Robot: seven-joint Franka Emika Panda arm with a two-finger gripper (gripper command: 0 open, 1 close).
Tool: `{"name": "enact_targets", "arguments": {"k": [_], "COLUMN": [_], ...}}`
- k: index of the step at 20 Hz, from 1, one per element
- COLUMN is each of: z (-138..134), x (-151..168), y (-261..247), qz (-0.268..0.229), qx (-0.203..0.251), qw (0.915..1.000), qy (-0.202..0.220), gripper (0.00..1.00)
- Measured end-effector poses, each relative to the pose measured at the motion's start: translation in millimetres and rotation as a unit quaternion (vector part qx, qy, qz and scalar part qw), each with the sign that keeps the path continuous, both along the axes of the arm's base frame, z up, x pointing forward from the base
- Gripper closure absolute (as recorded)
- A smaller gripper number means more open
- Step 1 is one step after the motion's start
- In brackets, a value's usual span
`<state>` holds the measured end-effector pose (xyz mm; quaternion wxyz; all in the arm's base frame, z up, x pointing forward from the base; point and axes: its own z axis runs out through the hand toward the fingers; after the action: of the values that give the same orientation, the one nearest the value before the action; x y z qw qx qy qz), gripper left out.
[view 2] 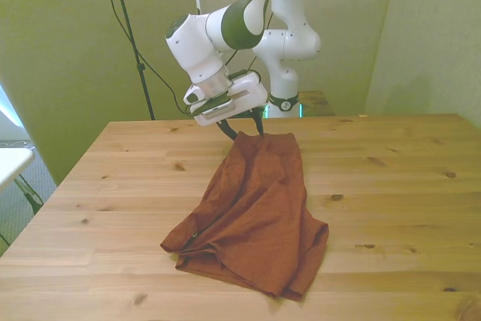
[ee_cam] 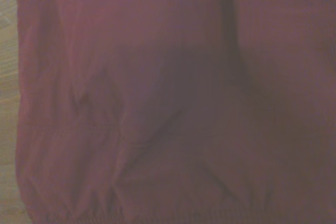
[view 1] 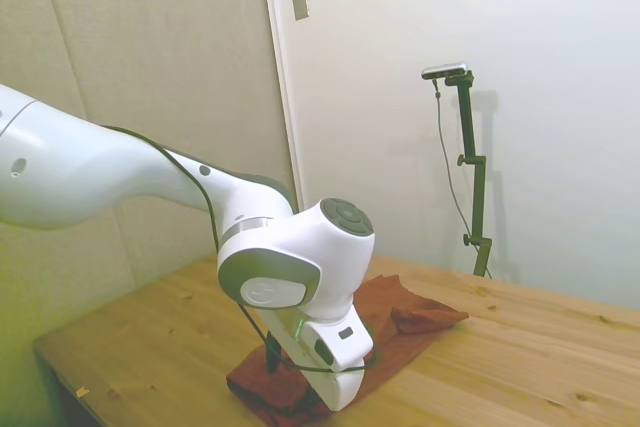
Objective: Unfold the shorts
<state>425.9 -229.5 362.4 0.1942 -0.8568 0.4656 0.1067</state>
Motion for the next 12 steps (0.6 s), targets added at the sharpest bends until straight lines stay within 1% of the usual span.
{"name": "enact_targets", "arguments": {"k": [12], "z": [-0.4], "x": [-1.3], "y": [-2.0], "qz": [0.003], "qx": [0.000], "qw": [1.0000], "qy": [-0.002], "gripper": [1.00]}}
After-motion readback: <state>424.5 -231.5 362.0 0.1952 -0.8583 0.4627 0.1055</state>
